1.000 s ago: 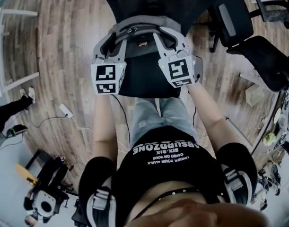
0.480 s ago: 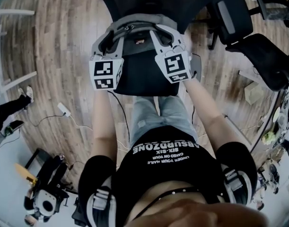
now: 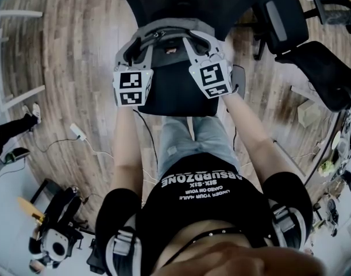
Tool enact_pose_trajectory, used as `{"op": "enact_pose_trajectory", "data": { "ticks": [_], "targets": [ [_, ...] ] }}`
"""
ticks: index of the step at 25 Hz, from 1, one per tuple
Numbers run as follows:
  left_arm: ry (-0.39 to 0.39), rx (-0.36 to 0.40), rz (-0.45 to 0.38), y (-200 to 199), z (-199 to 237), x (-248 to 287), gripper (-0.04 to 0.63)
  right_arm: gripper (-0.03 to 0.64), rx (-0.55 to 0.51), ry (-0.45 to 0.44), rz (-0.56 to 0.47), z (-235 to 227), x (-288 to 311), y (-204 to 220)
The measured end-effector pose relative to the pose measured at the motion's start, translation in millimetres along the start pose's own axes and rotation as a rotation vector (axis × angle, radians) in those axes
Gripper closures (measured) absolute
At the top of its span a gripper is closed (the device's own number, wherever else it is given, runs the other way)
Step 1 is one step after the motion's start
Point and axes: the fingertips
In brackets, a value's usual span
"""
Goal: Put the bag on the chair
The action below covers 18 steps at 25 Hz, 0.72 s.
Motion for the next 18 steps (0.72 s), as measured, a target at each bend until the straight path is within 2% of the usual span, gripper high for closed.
{"op": "enact_pose_trajectory", "data": {
  "ticks": [18],
  "targets": [
    [-0.009,-0.022,0.070,29.0,3.6,19.0,0.442,0.558,-0.026,-0.029,0.090,2.8,23.5,26.6]
  ]
}}
Point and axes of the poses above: the fingertips, and each gripper's own axes: x forward along the fingers, z to its left, y out of its underside, and after that the axes turned 7 degrees about x, right-handed
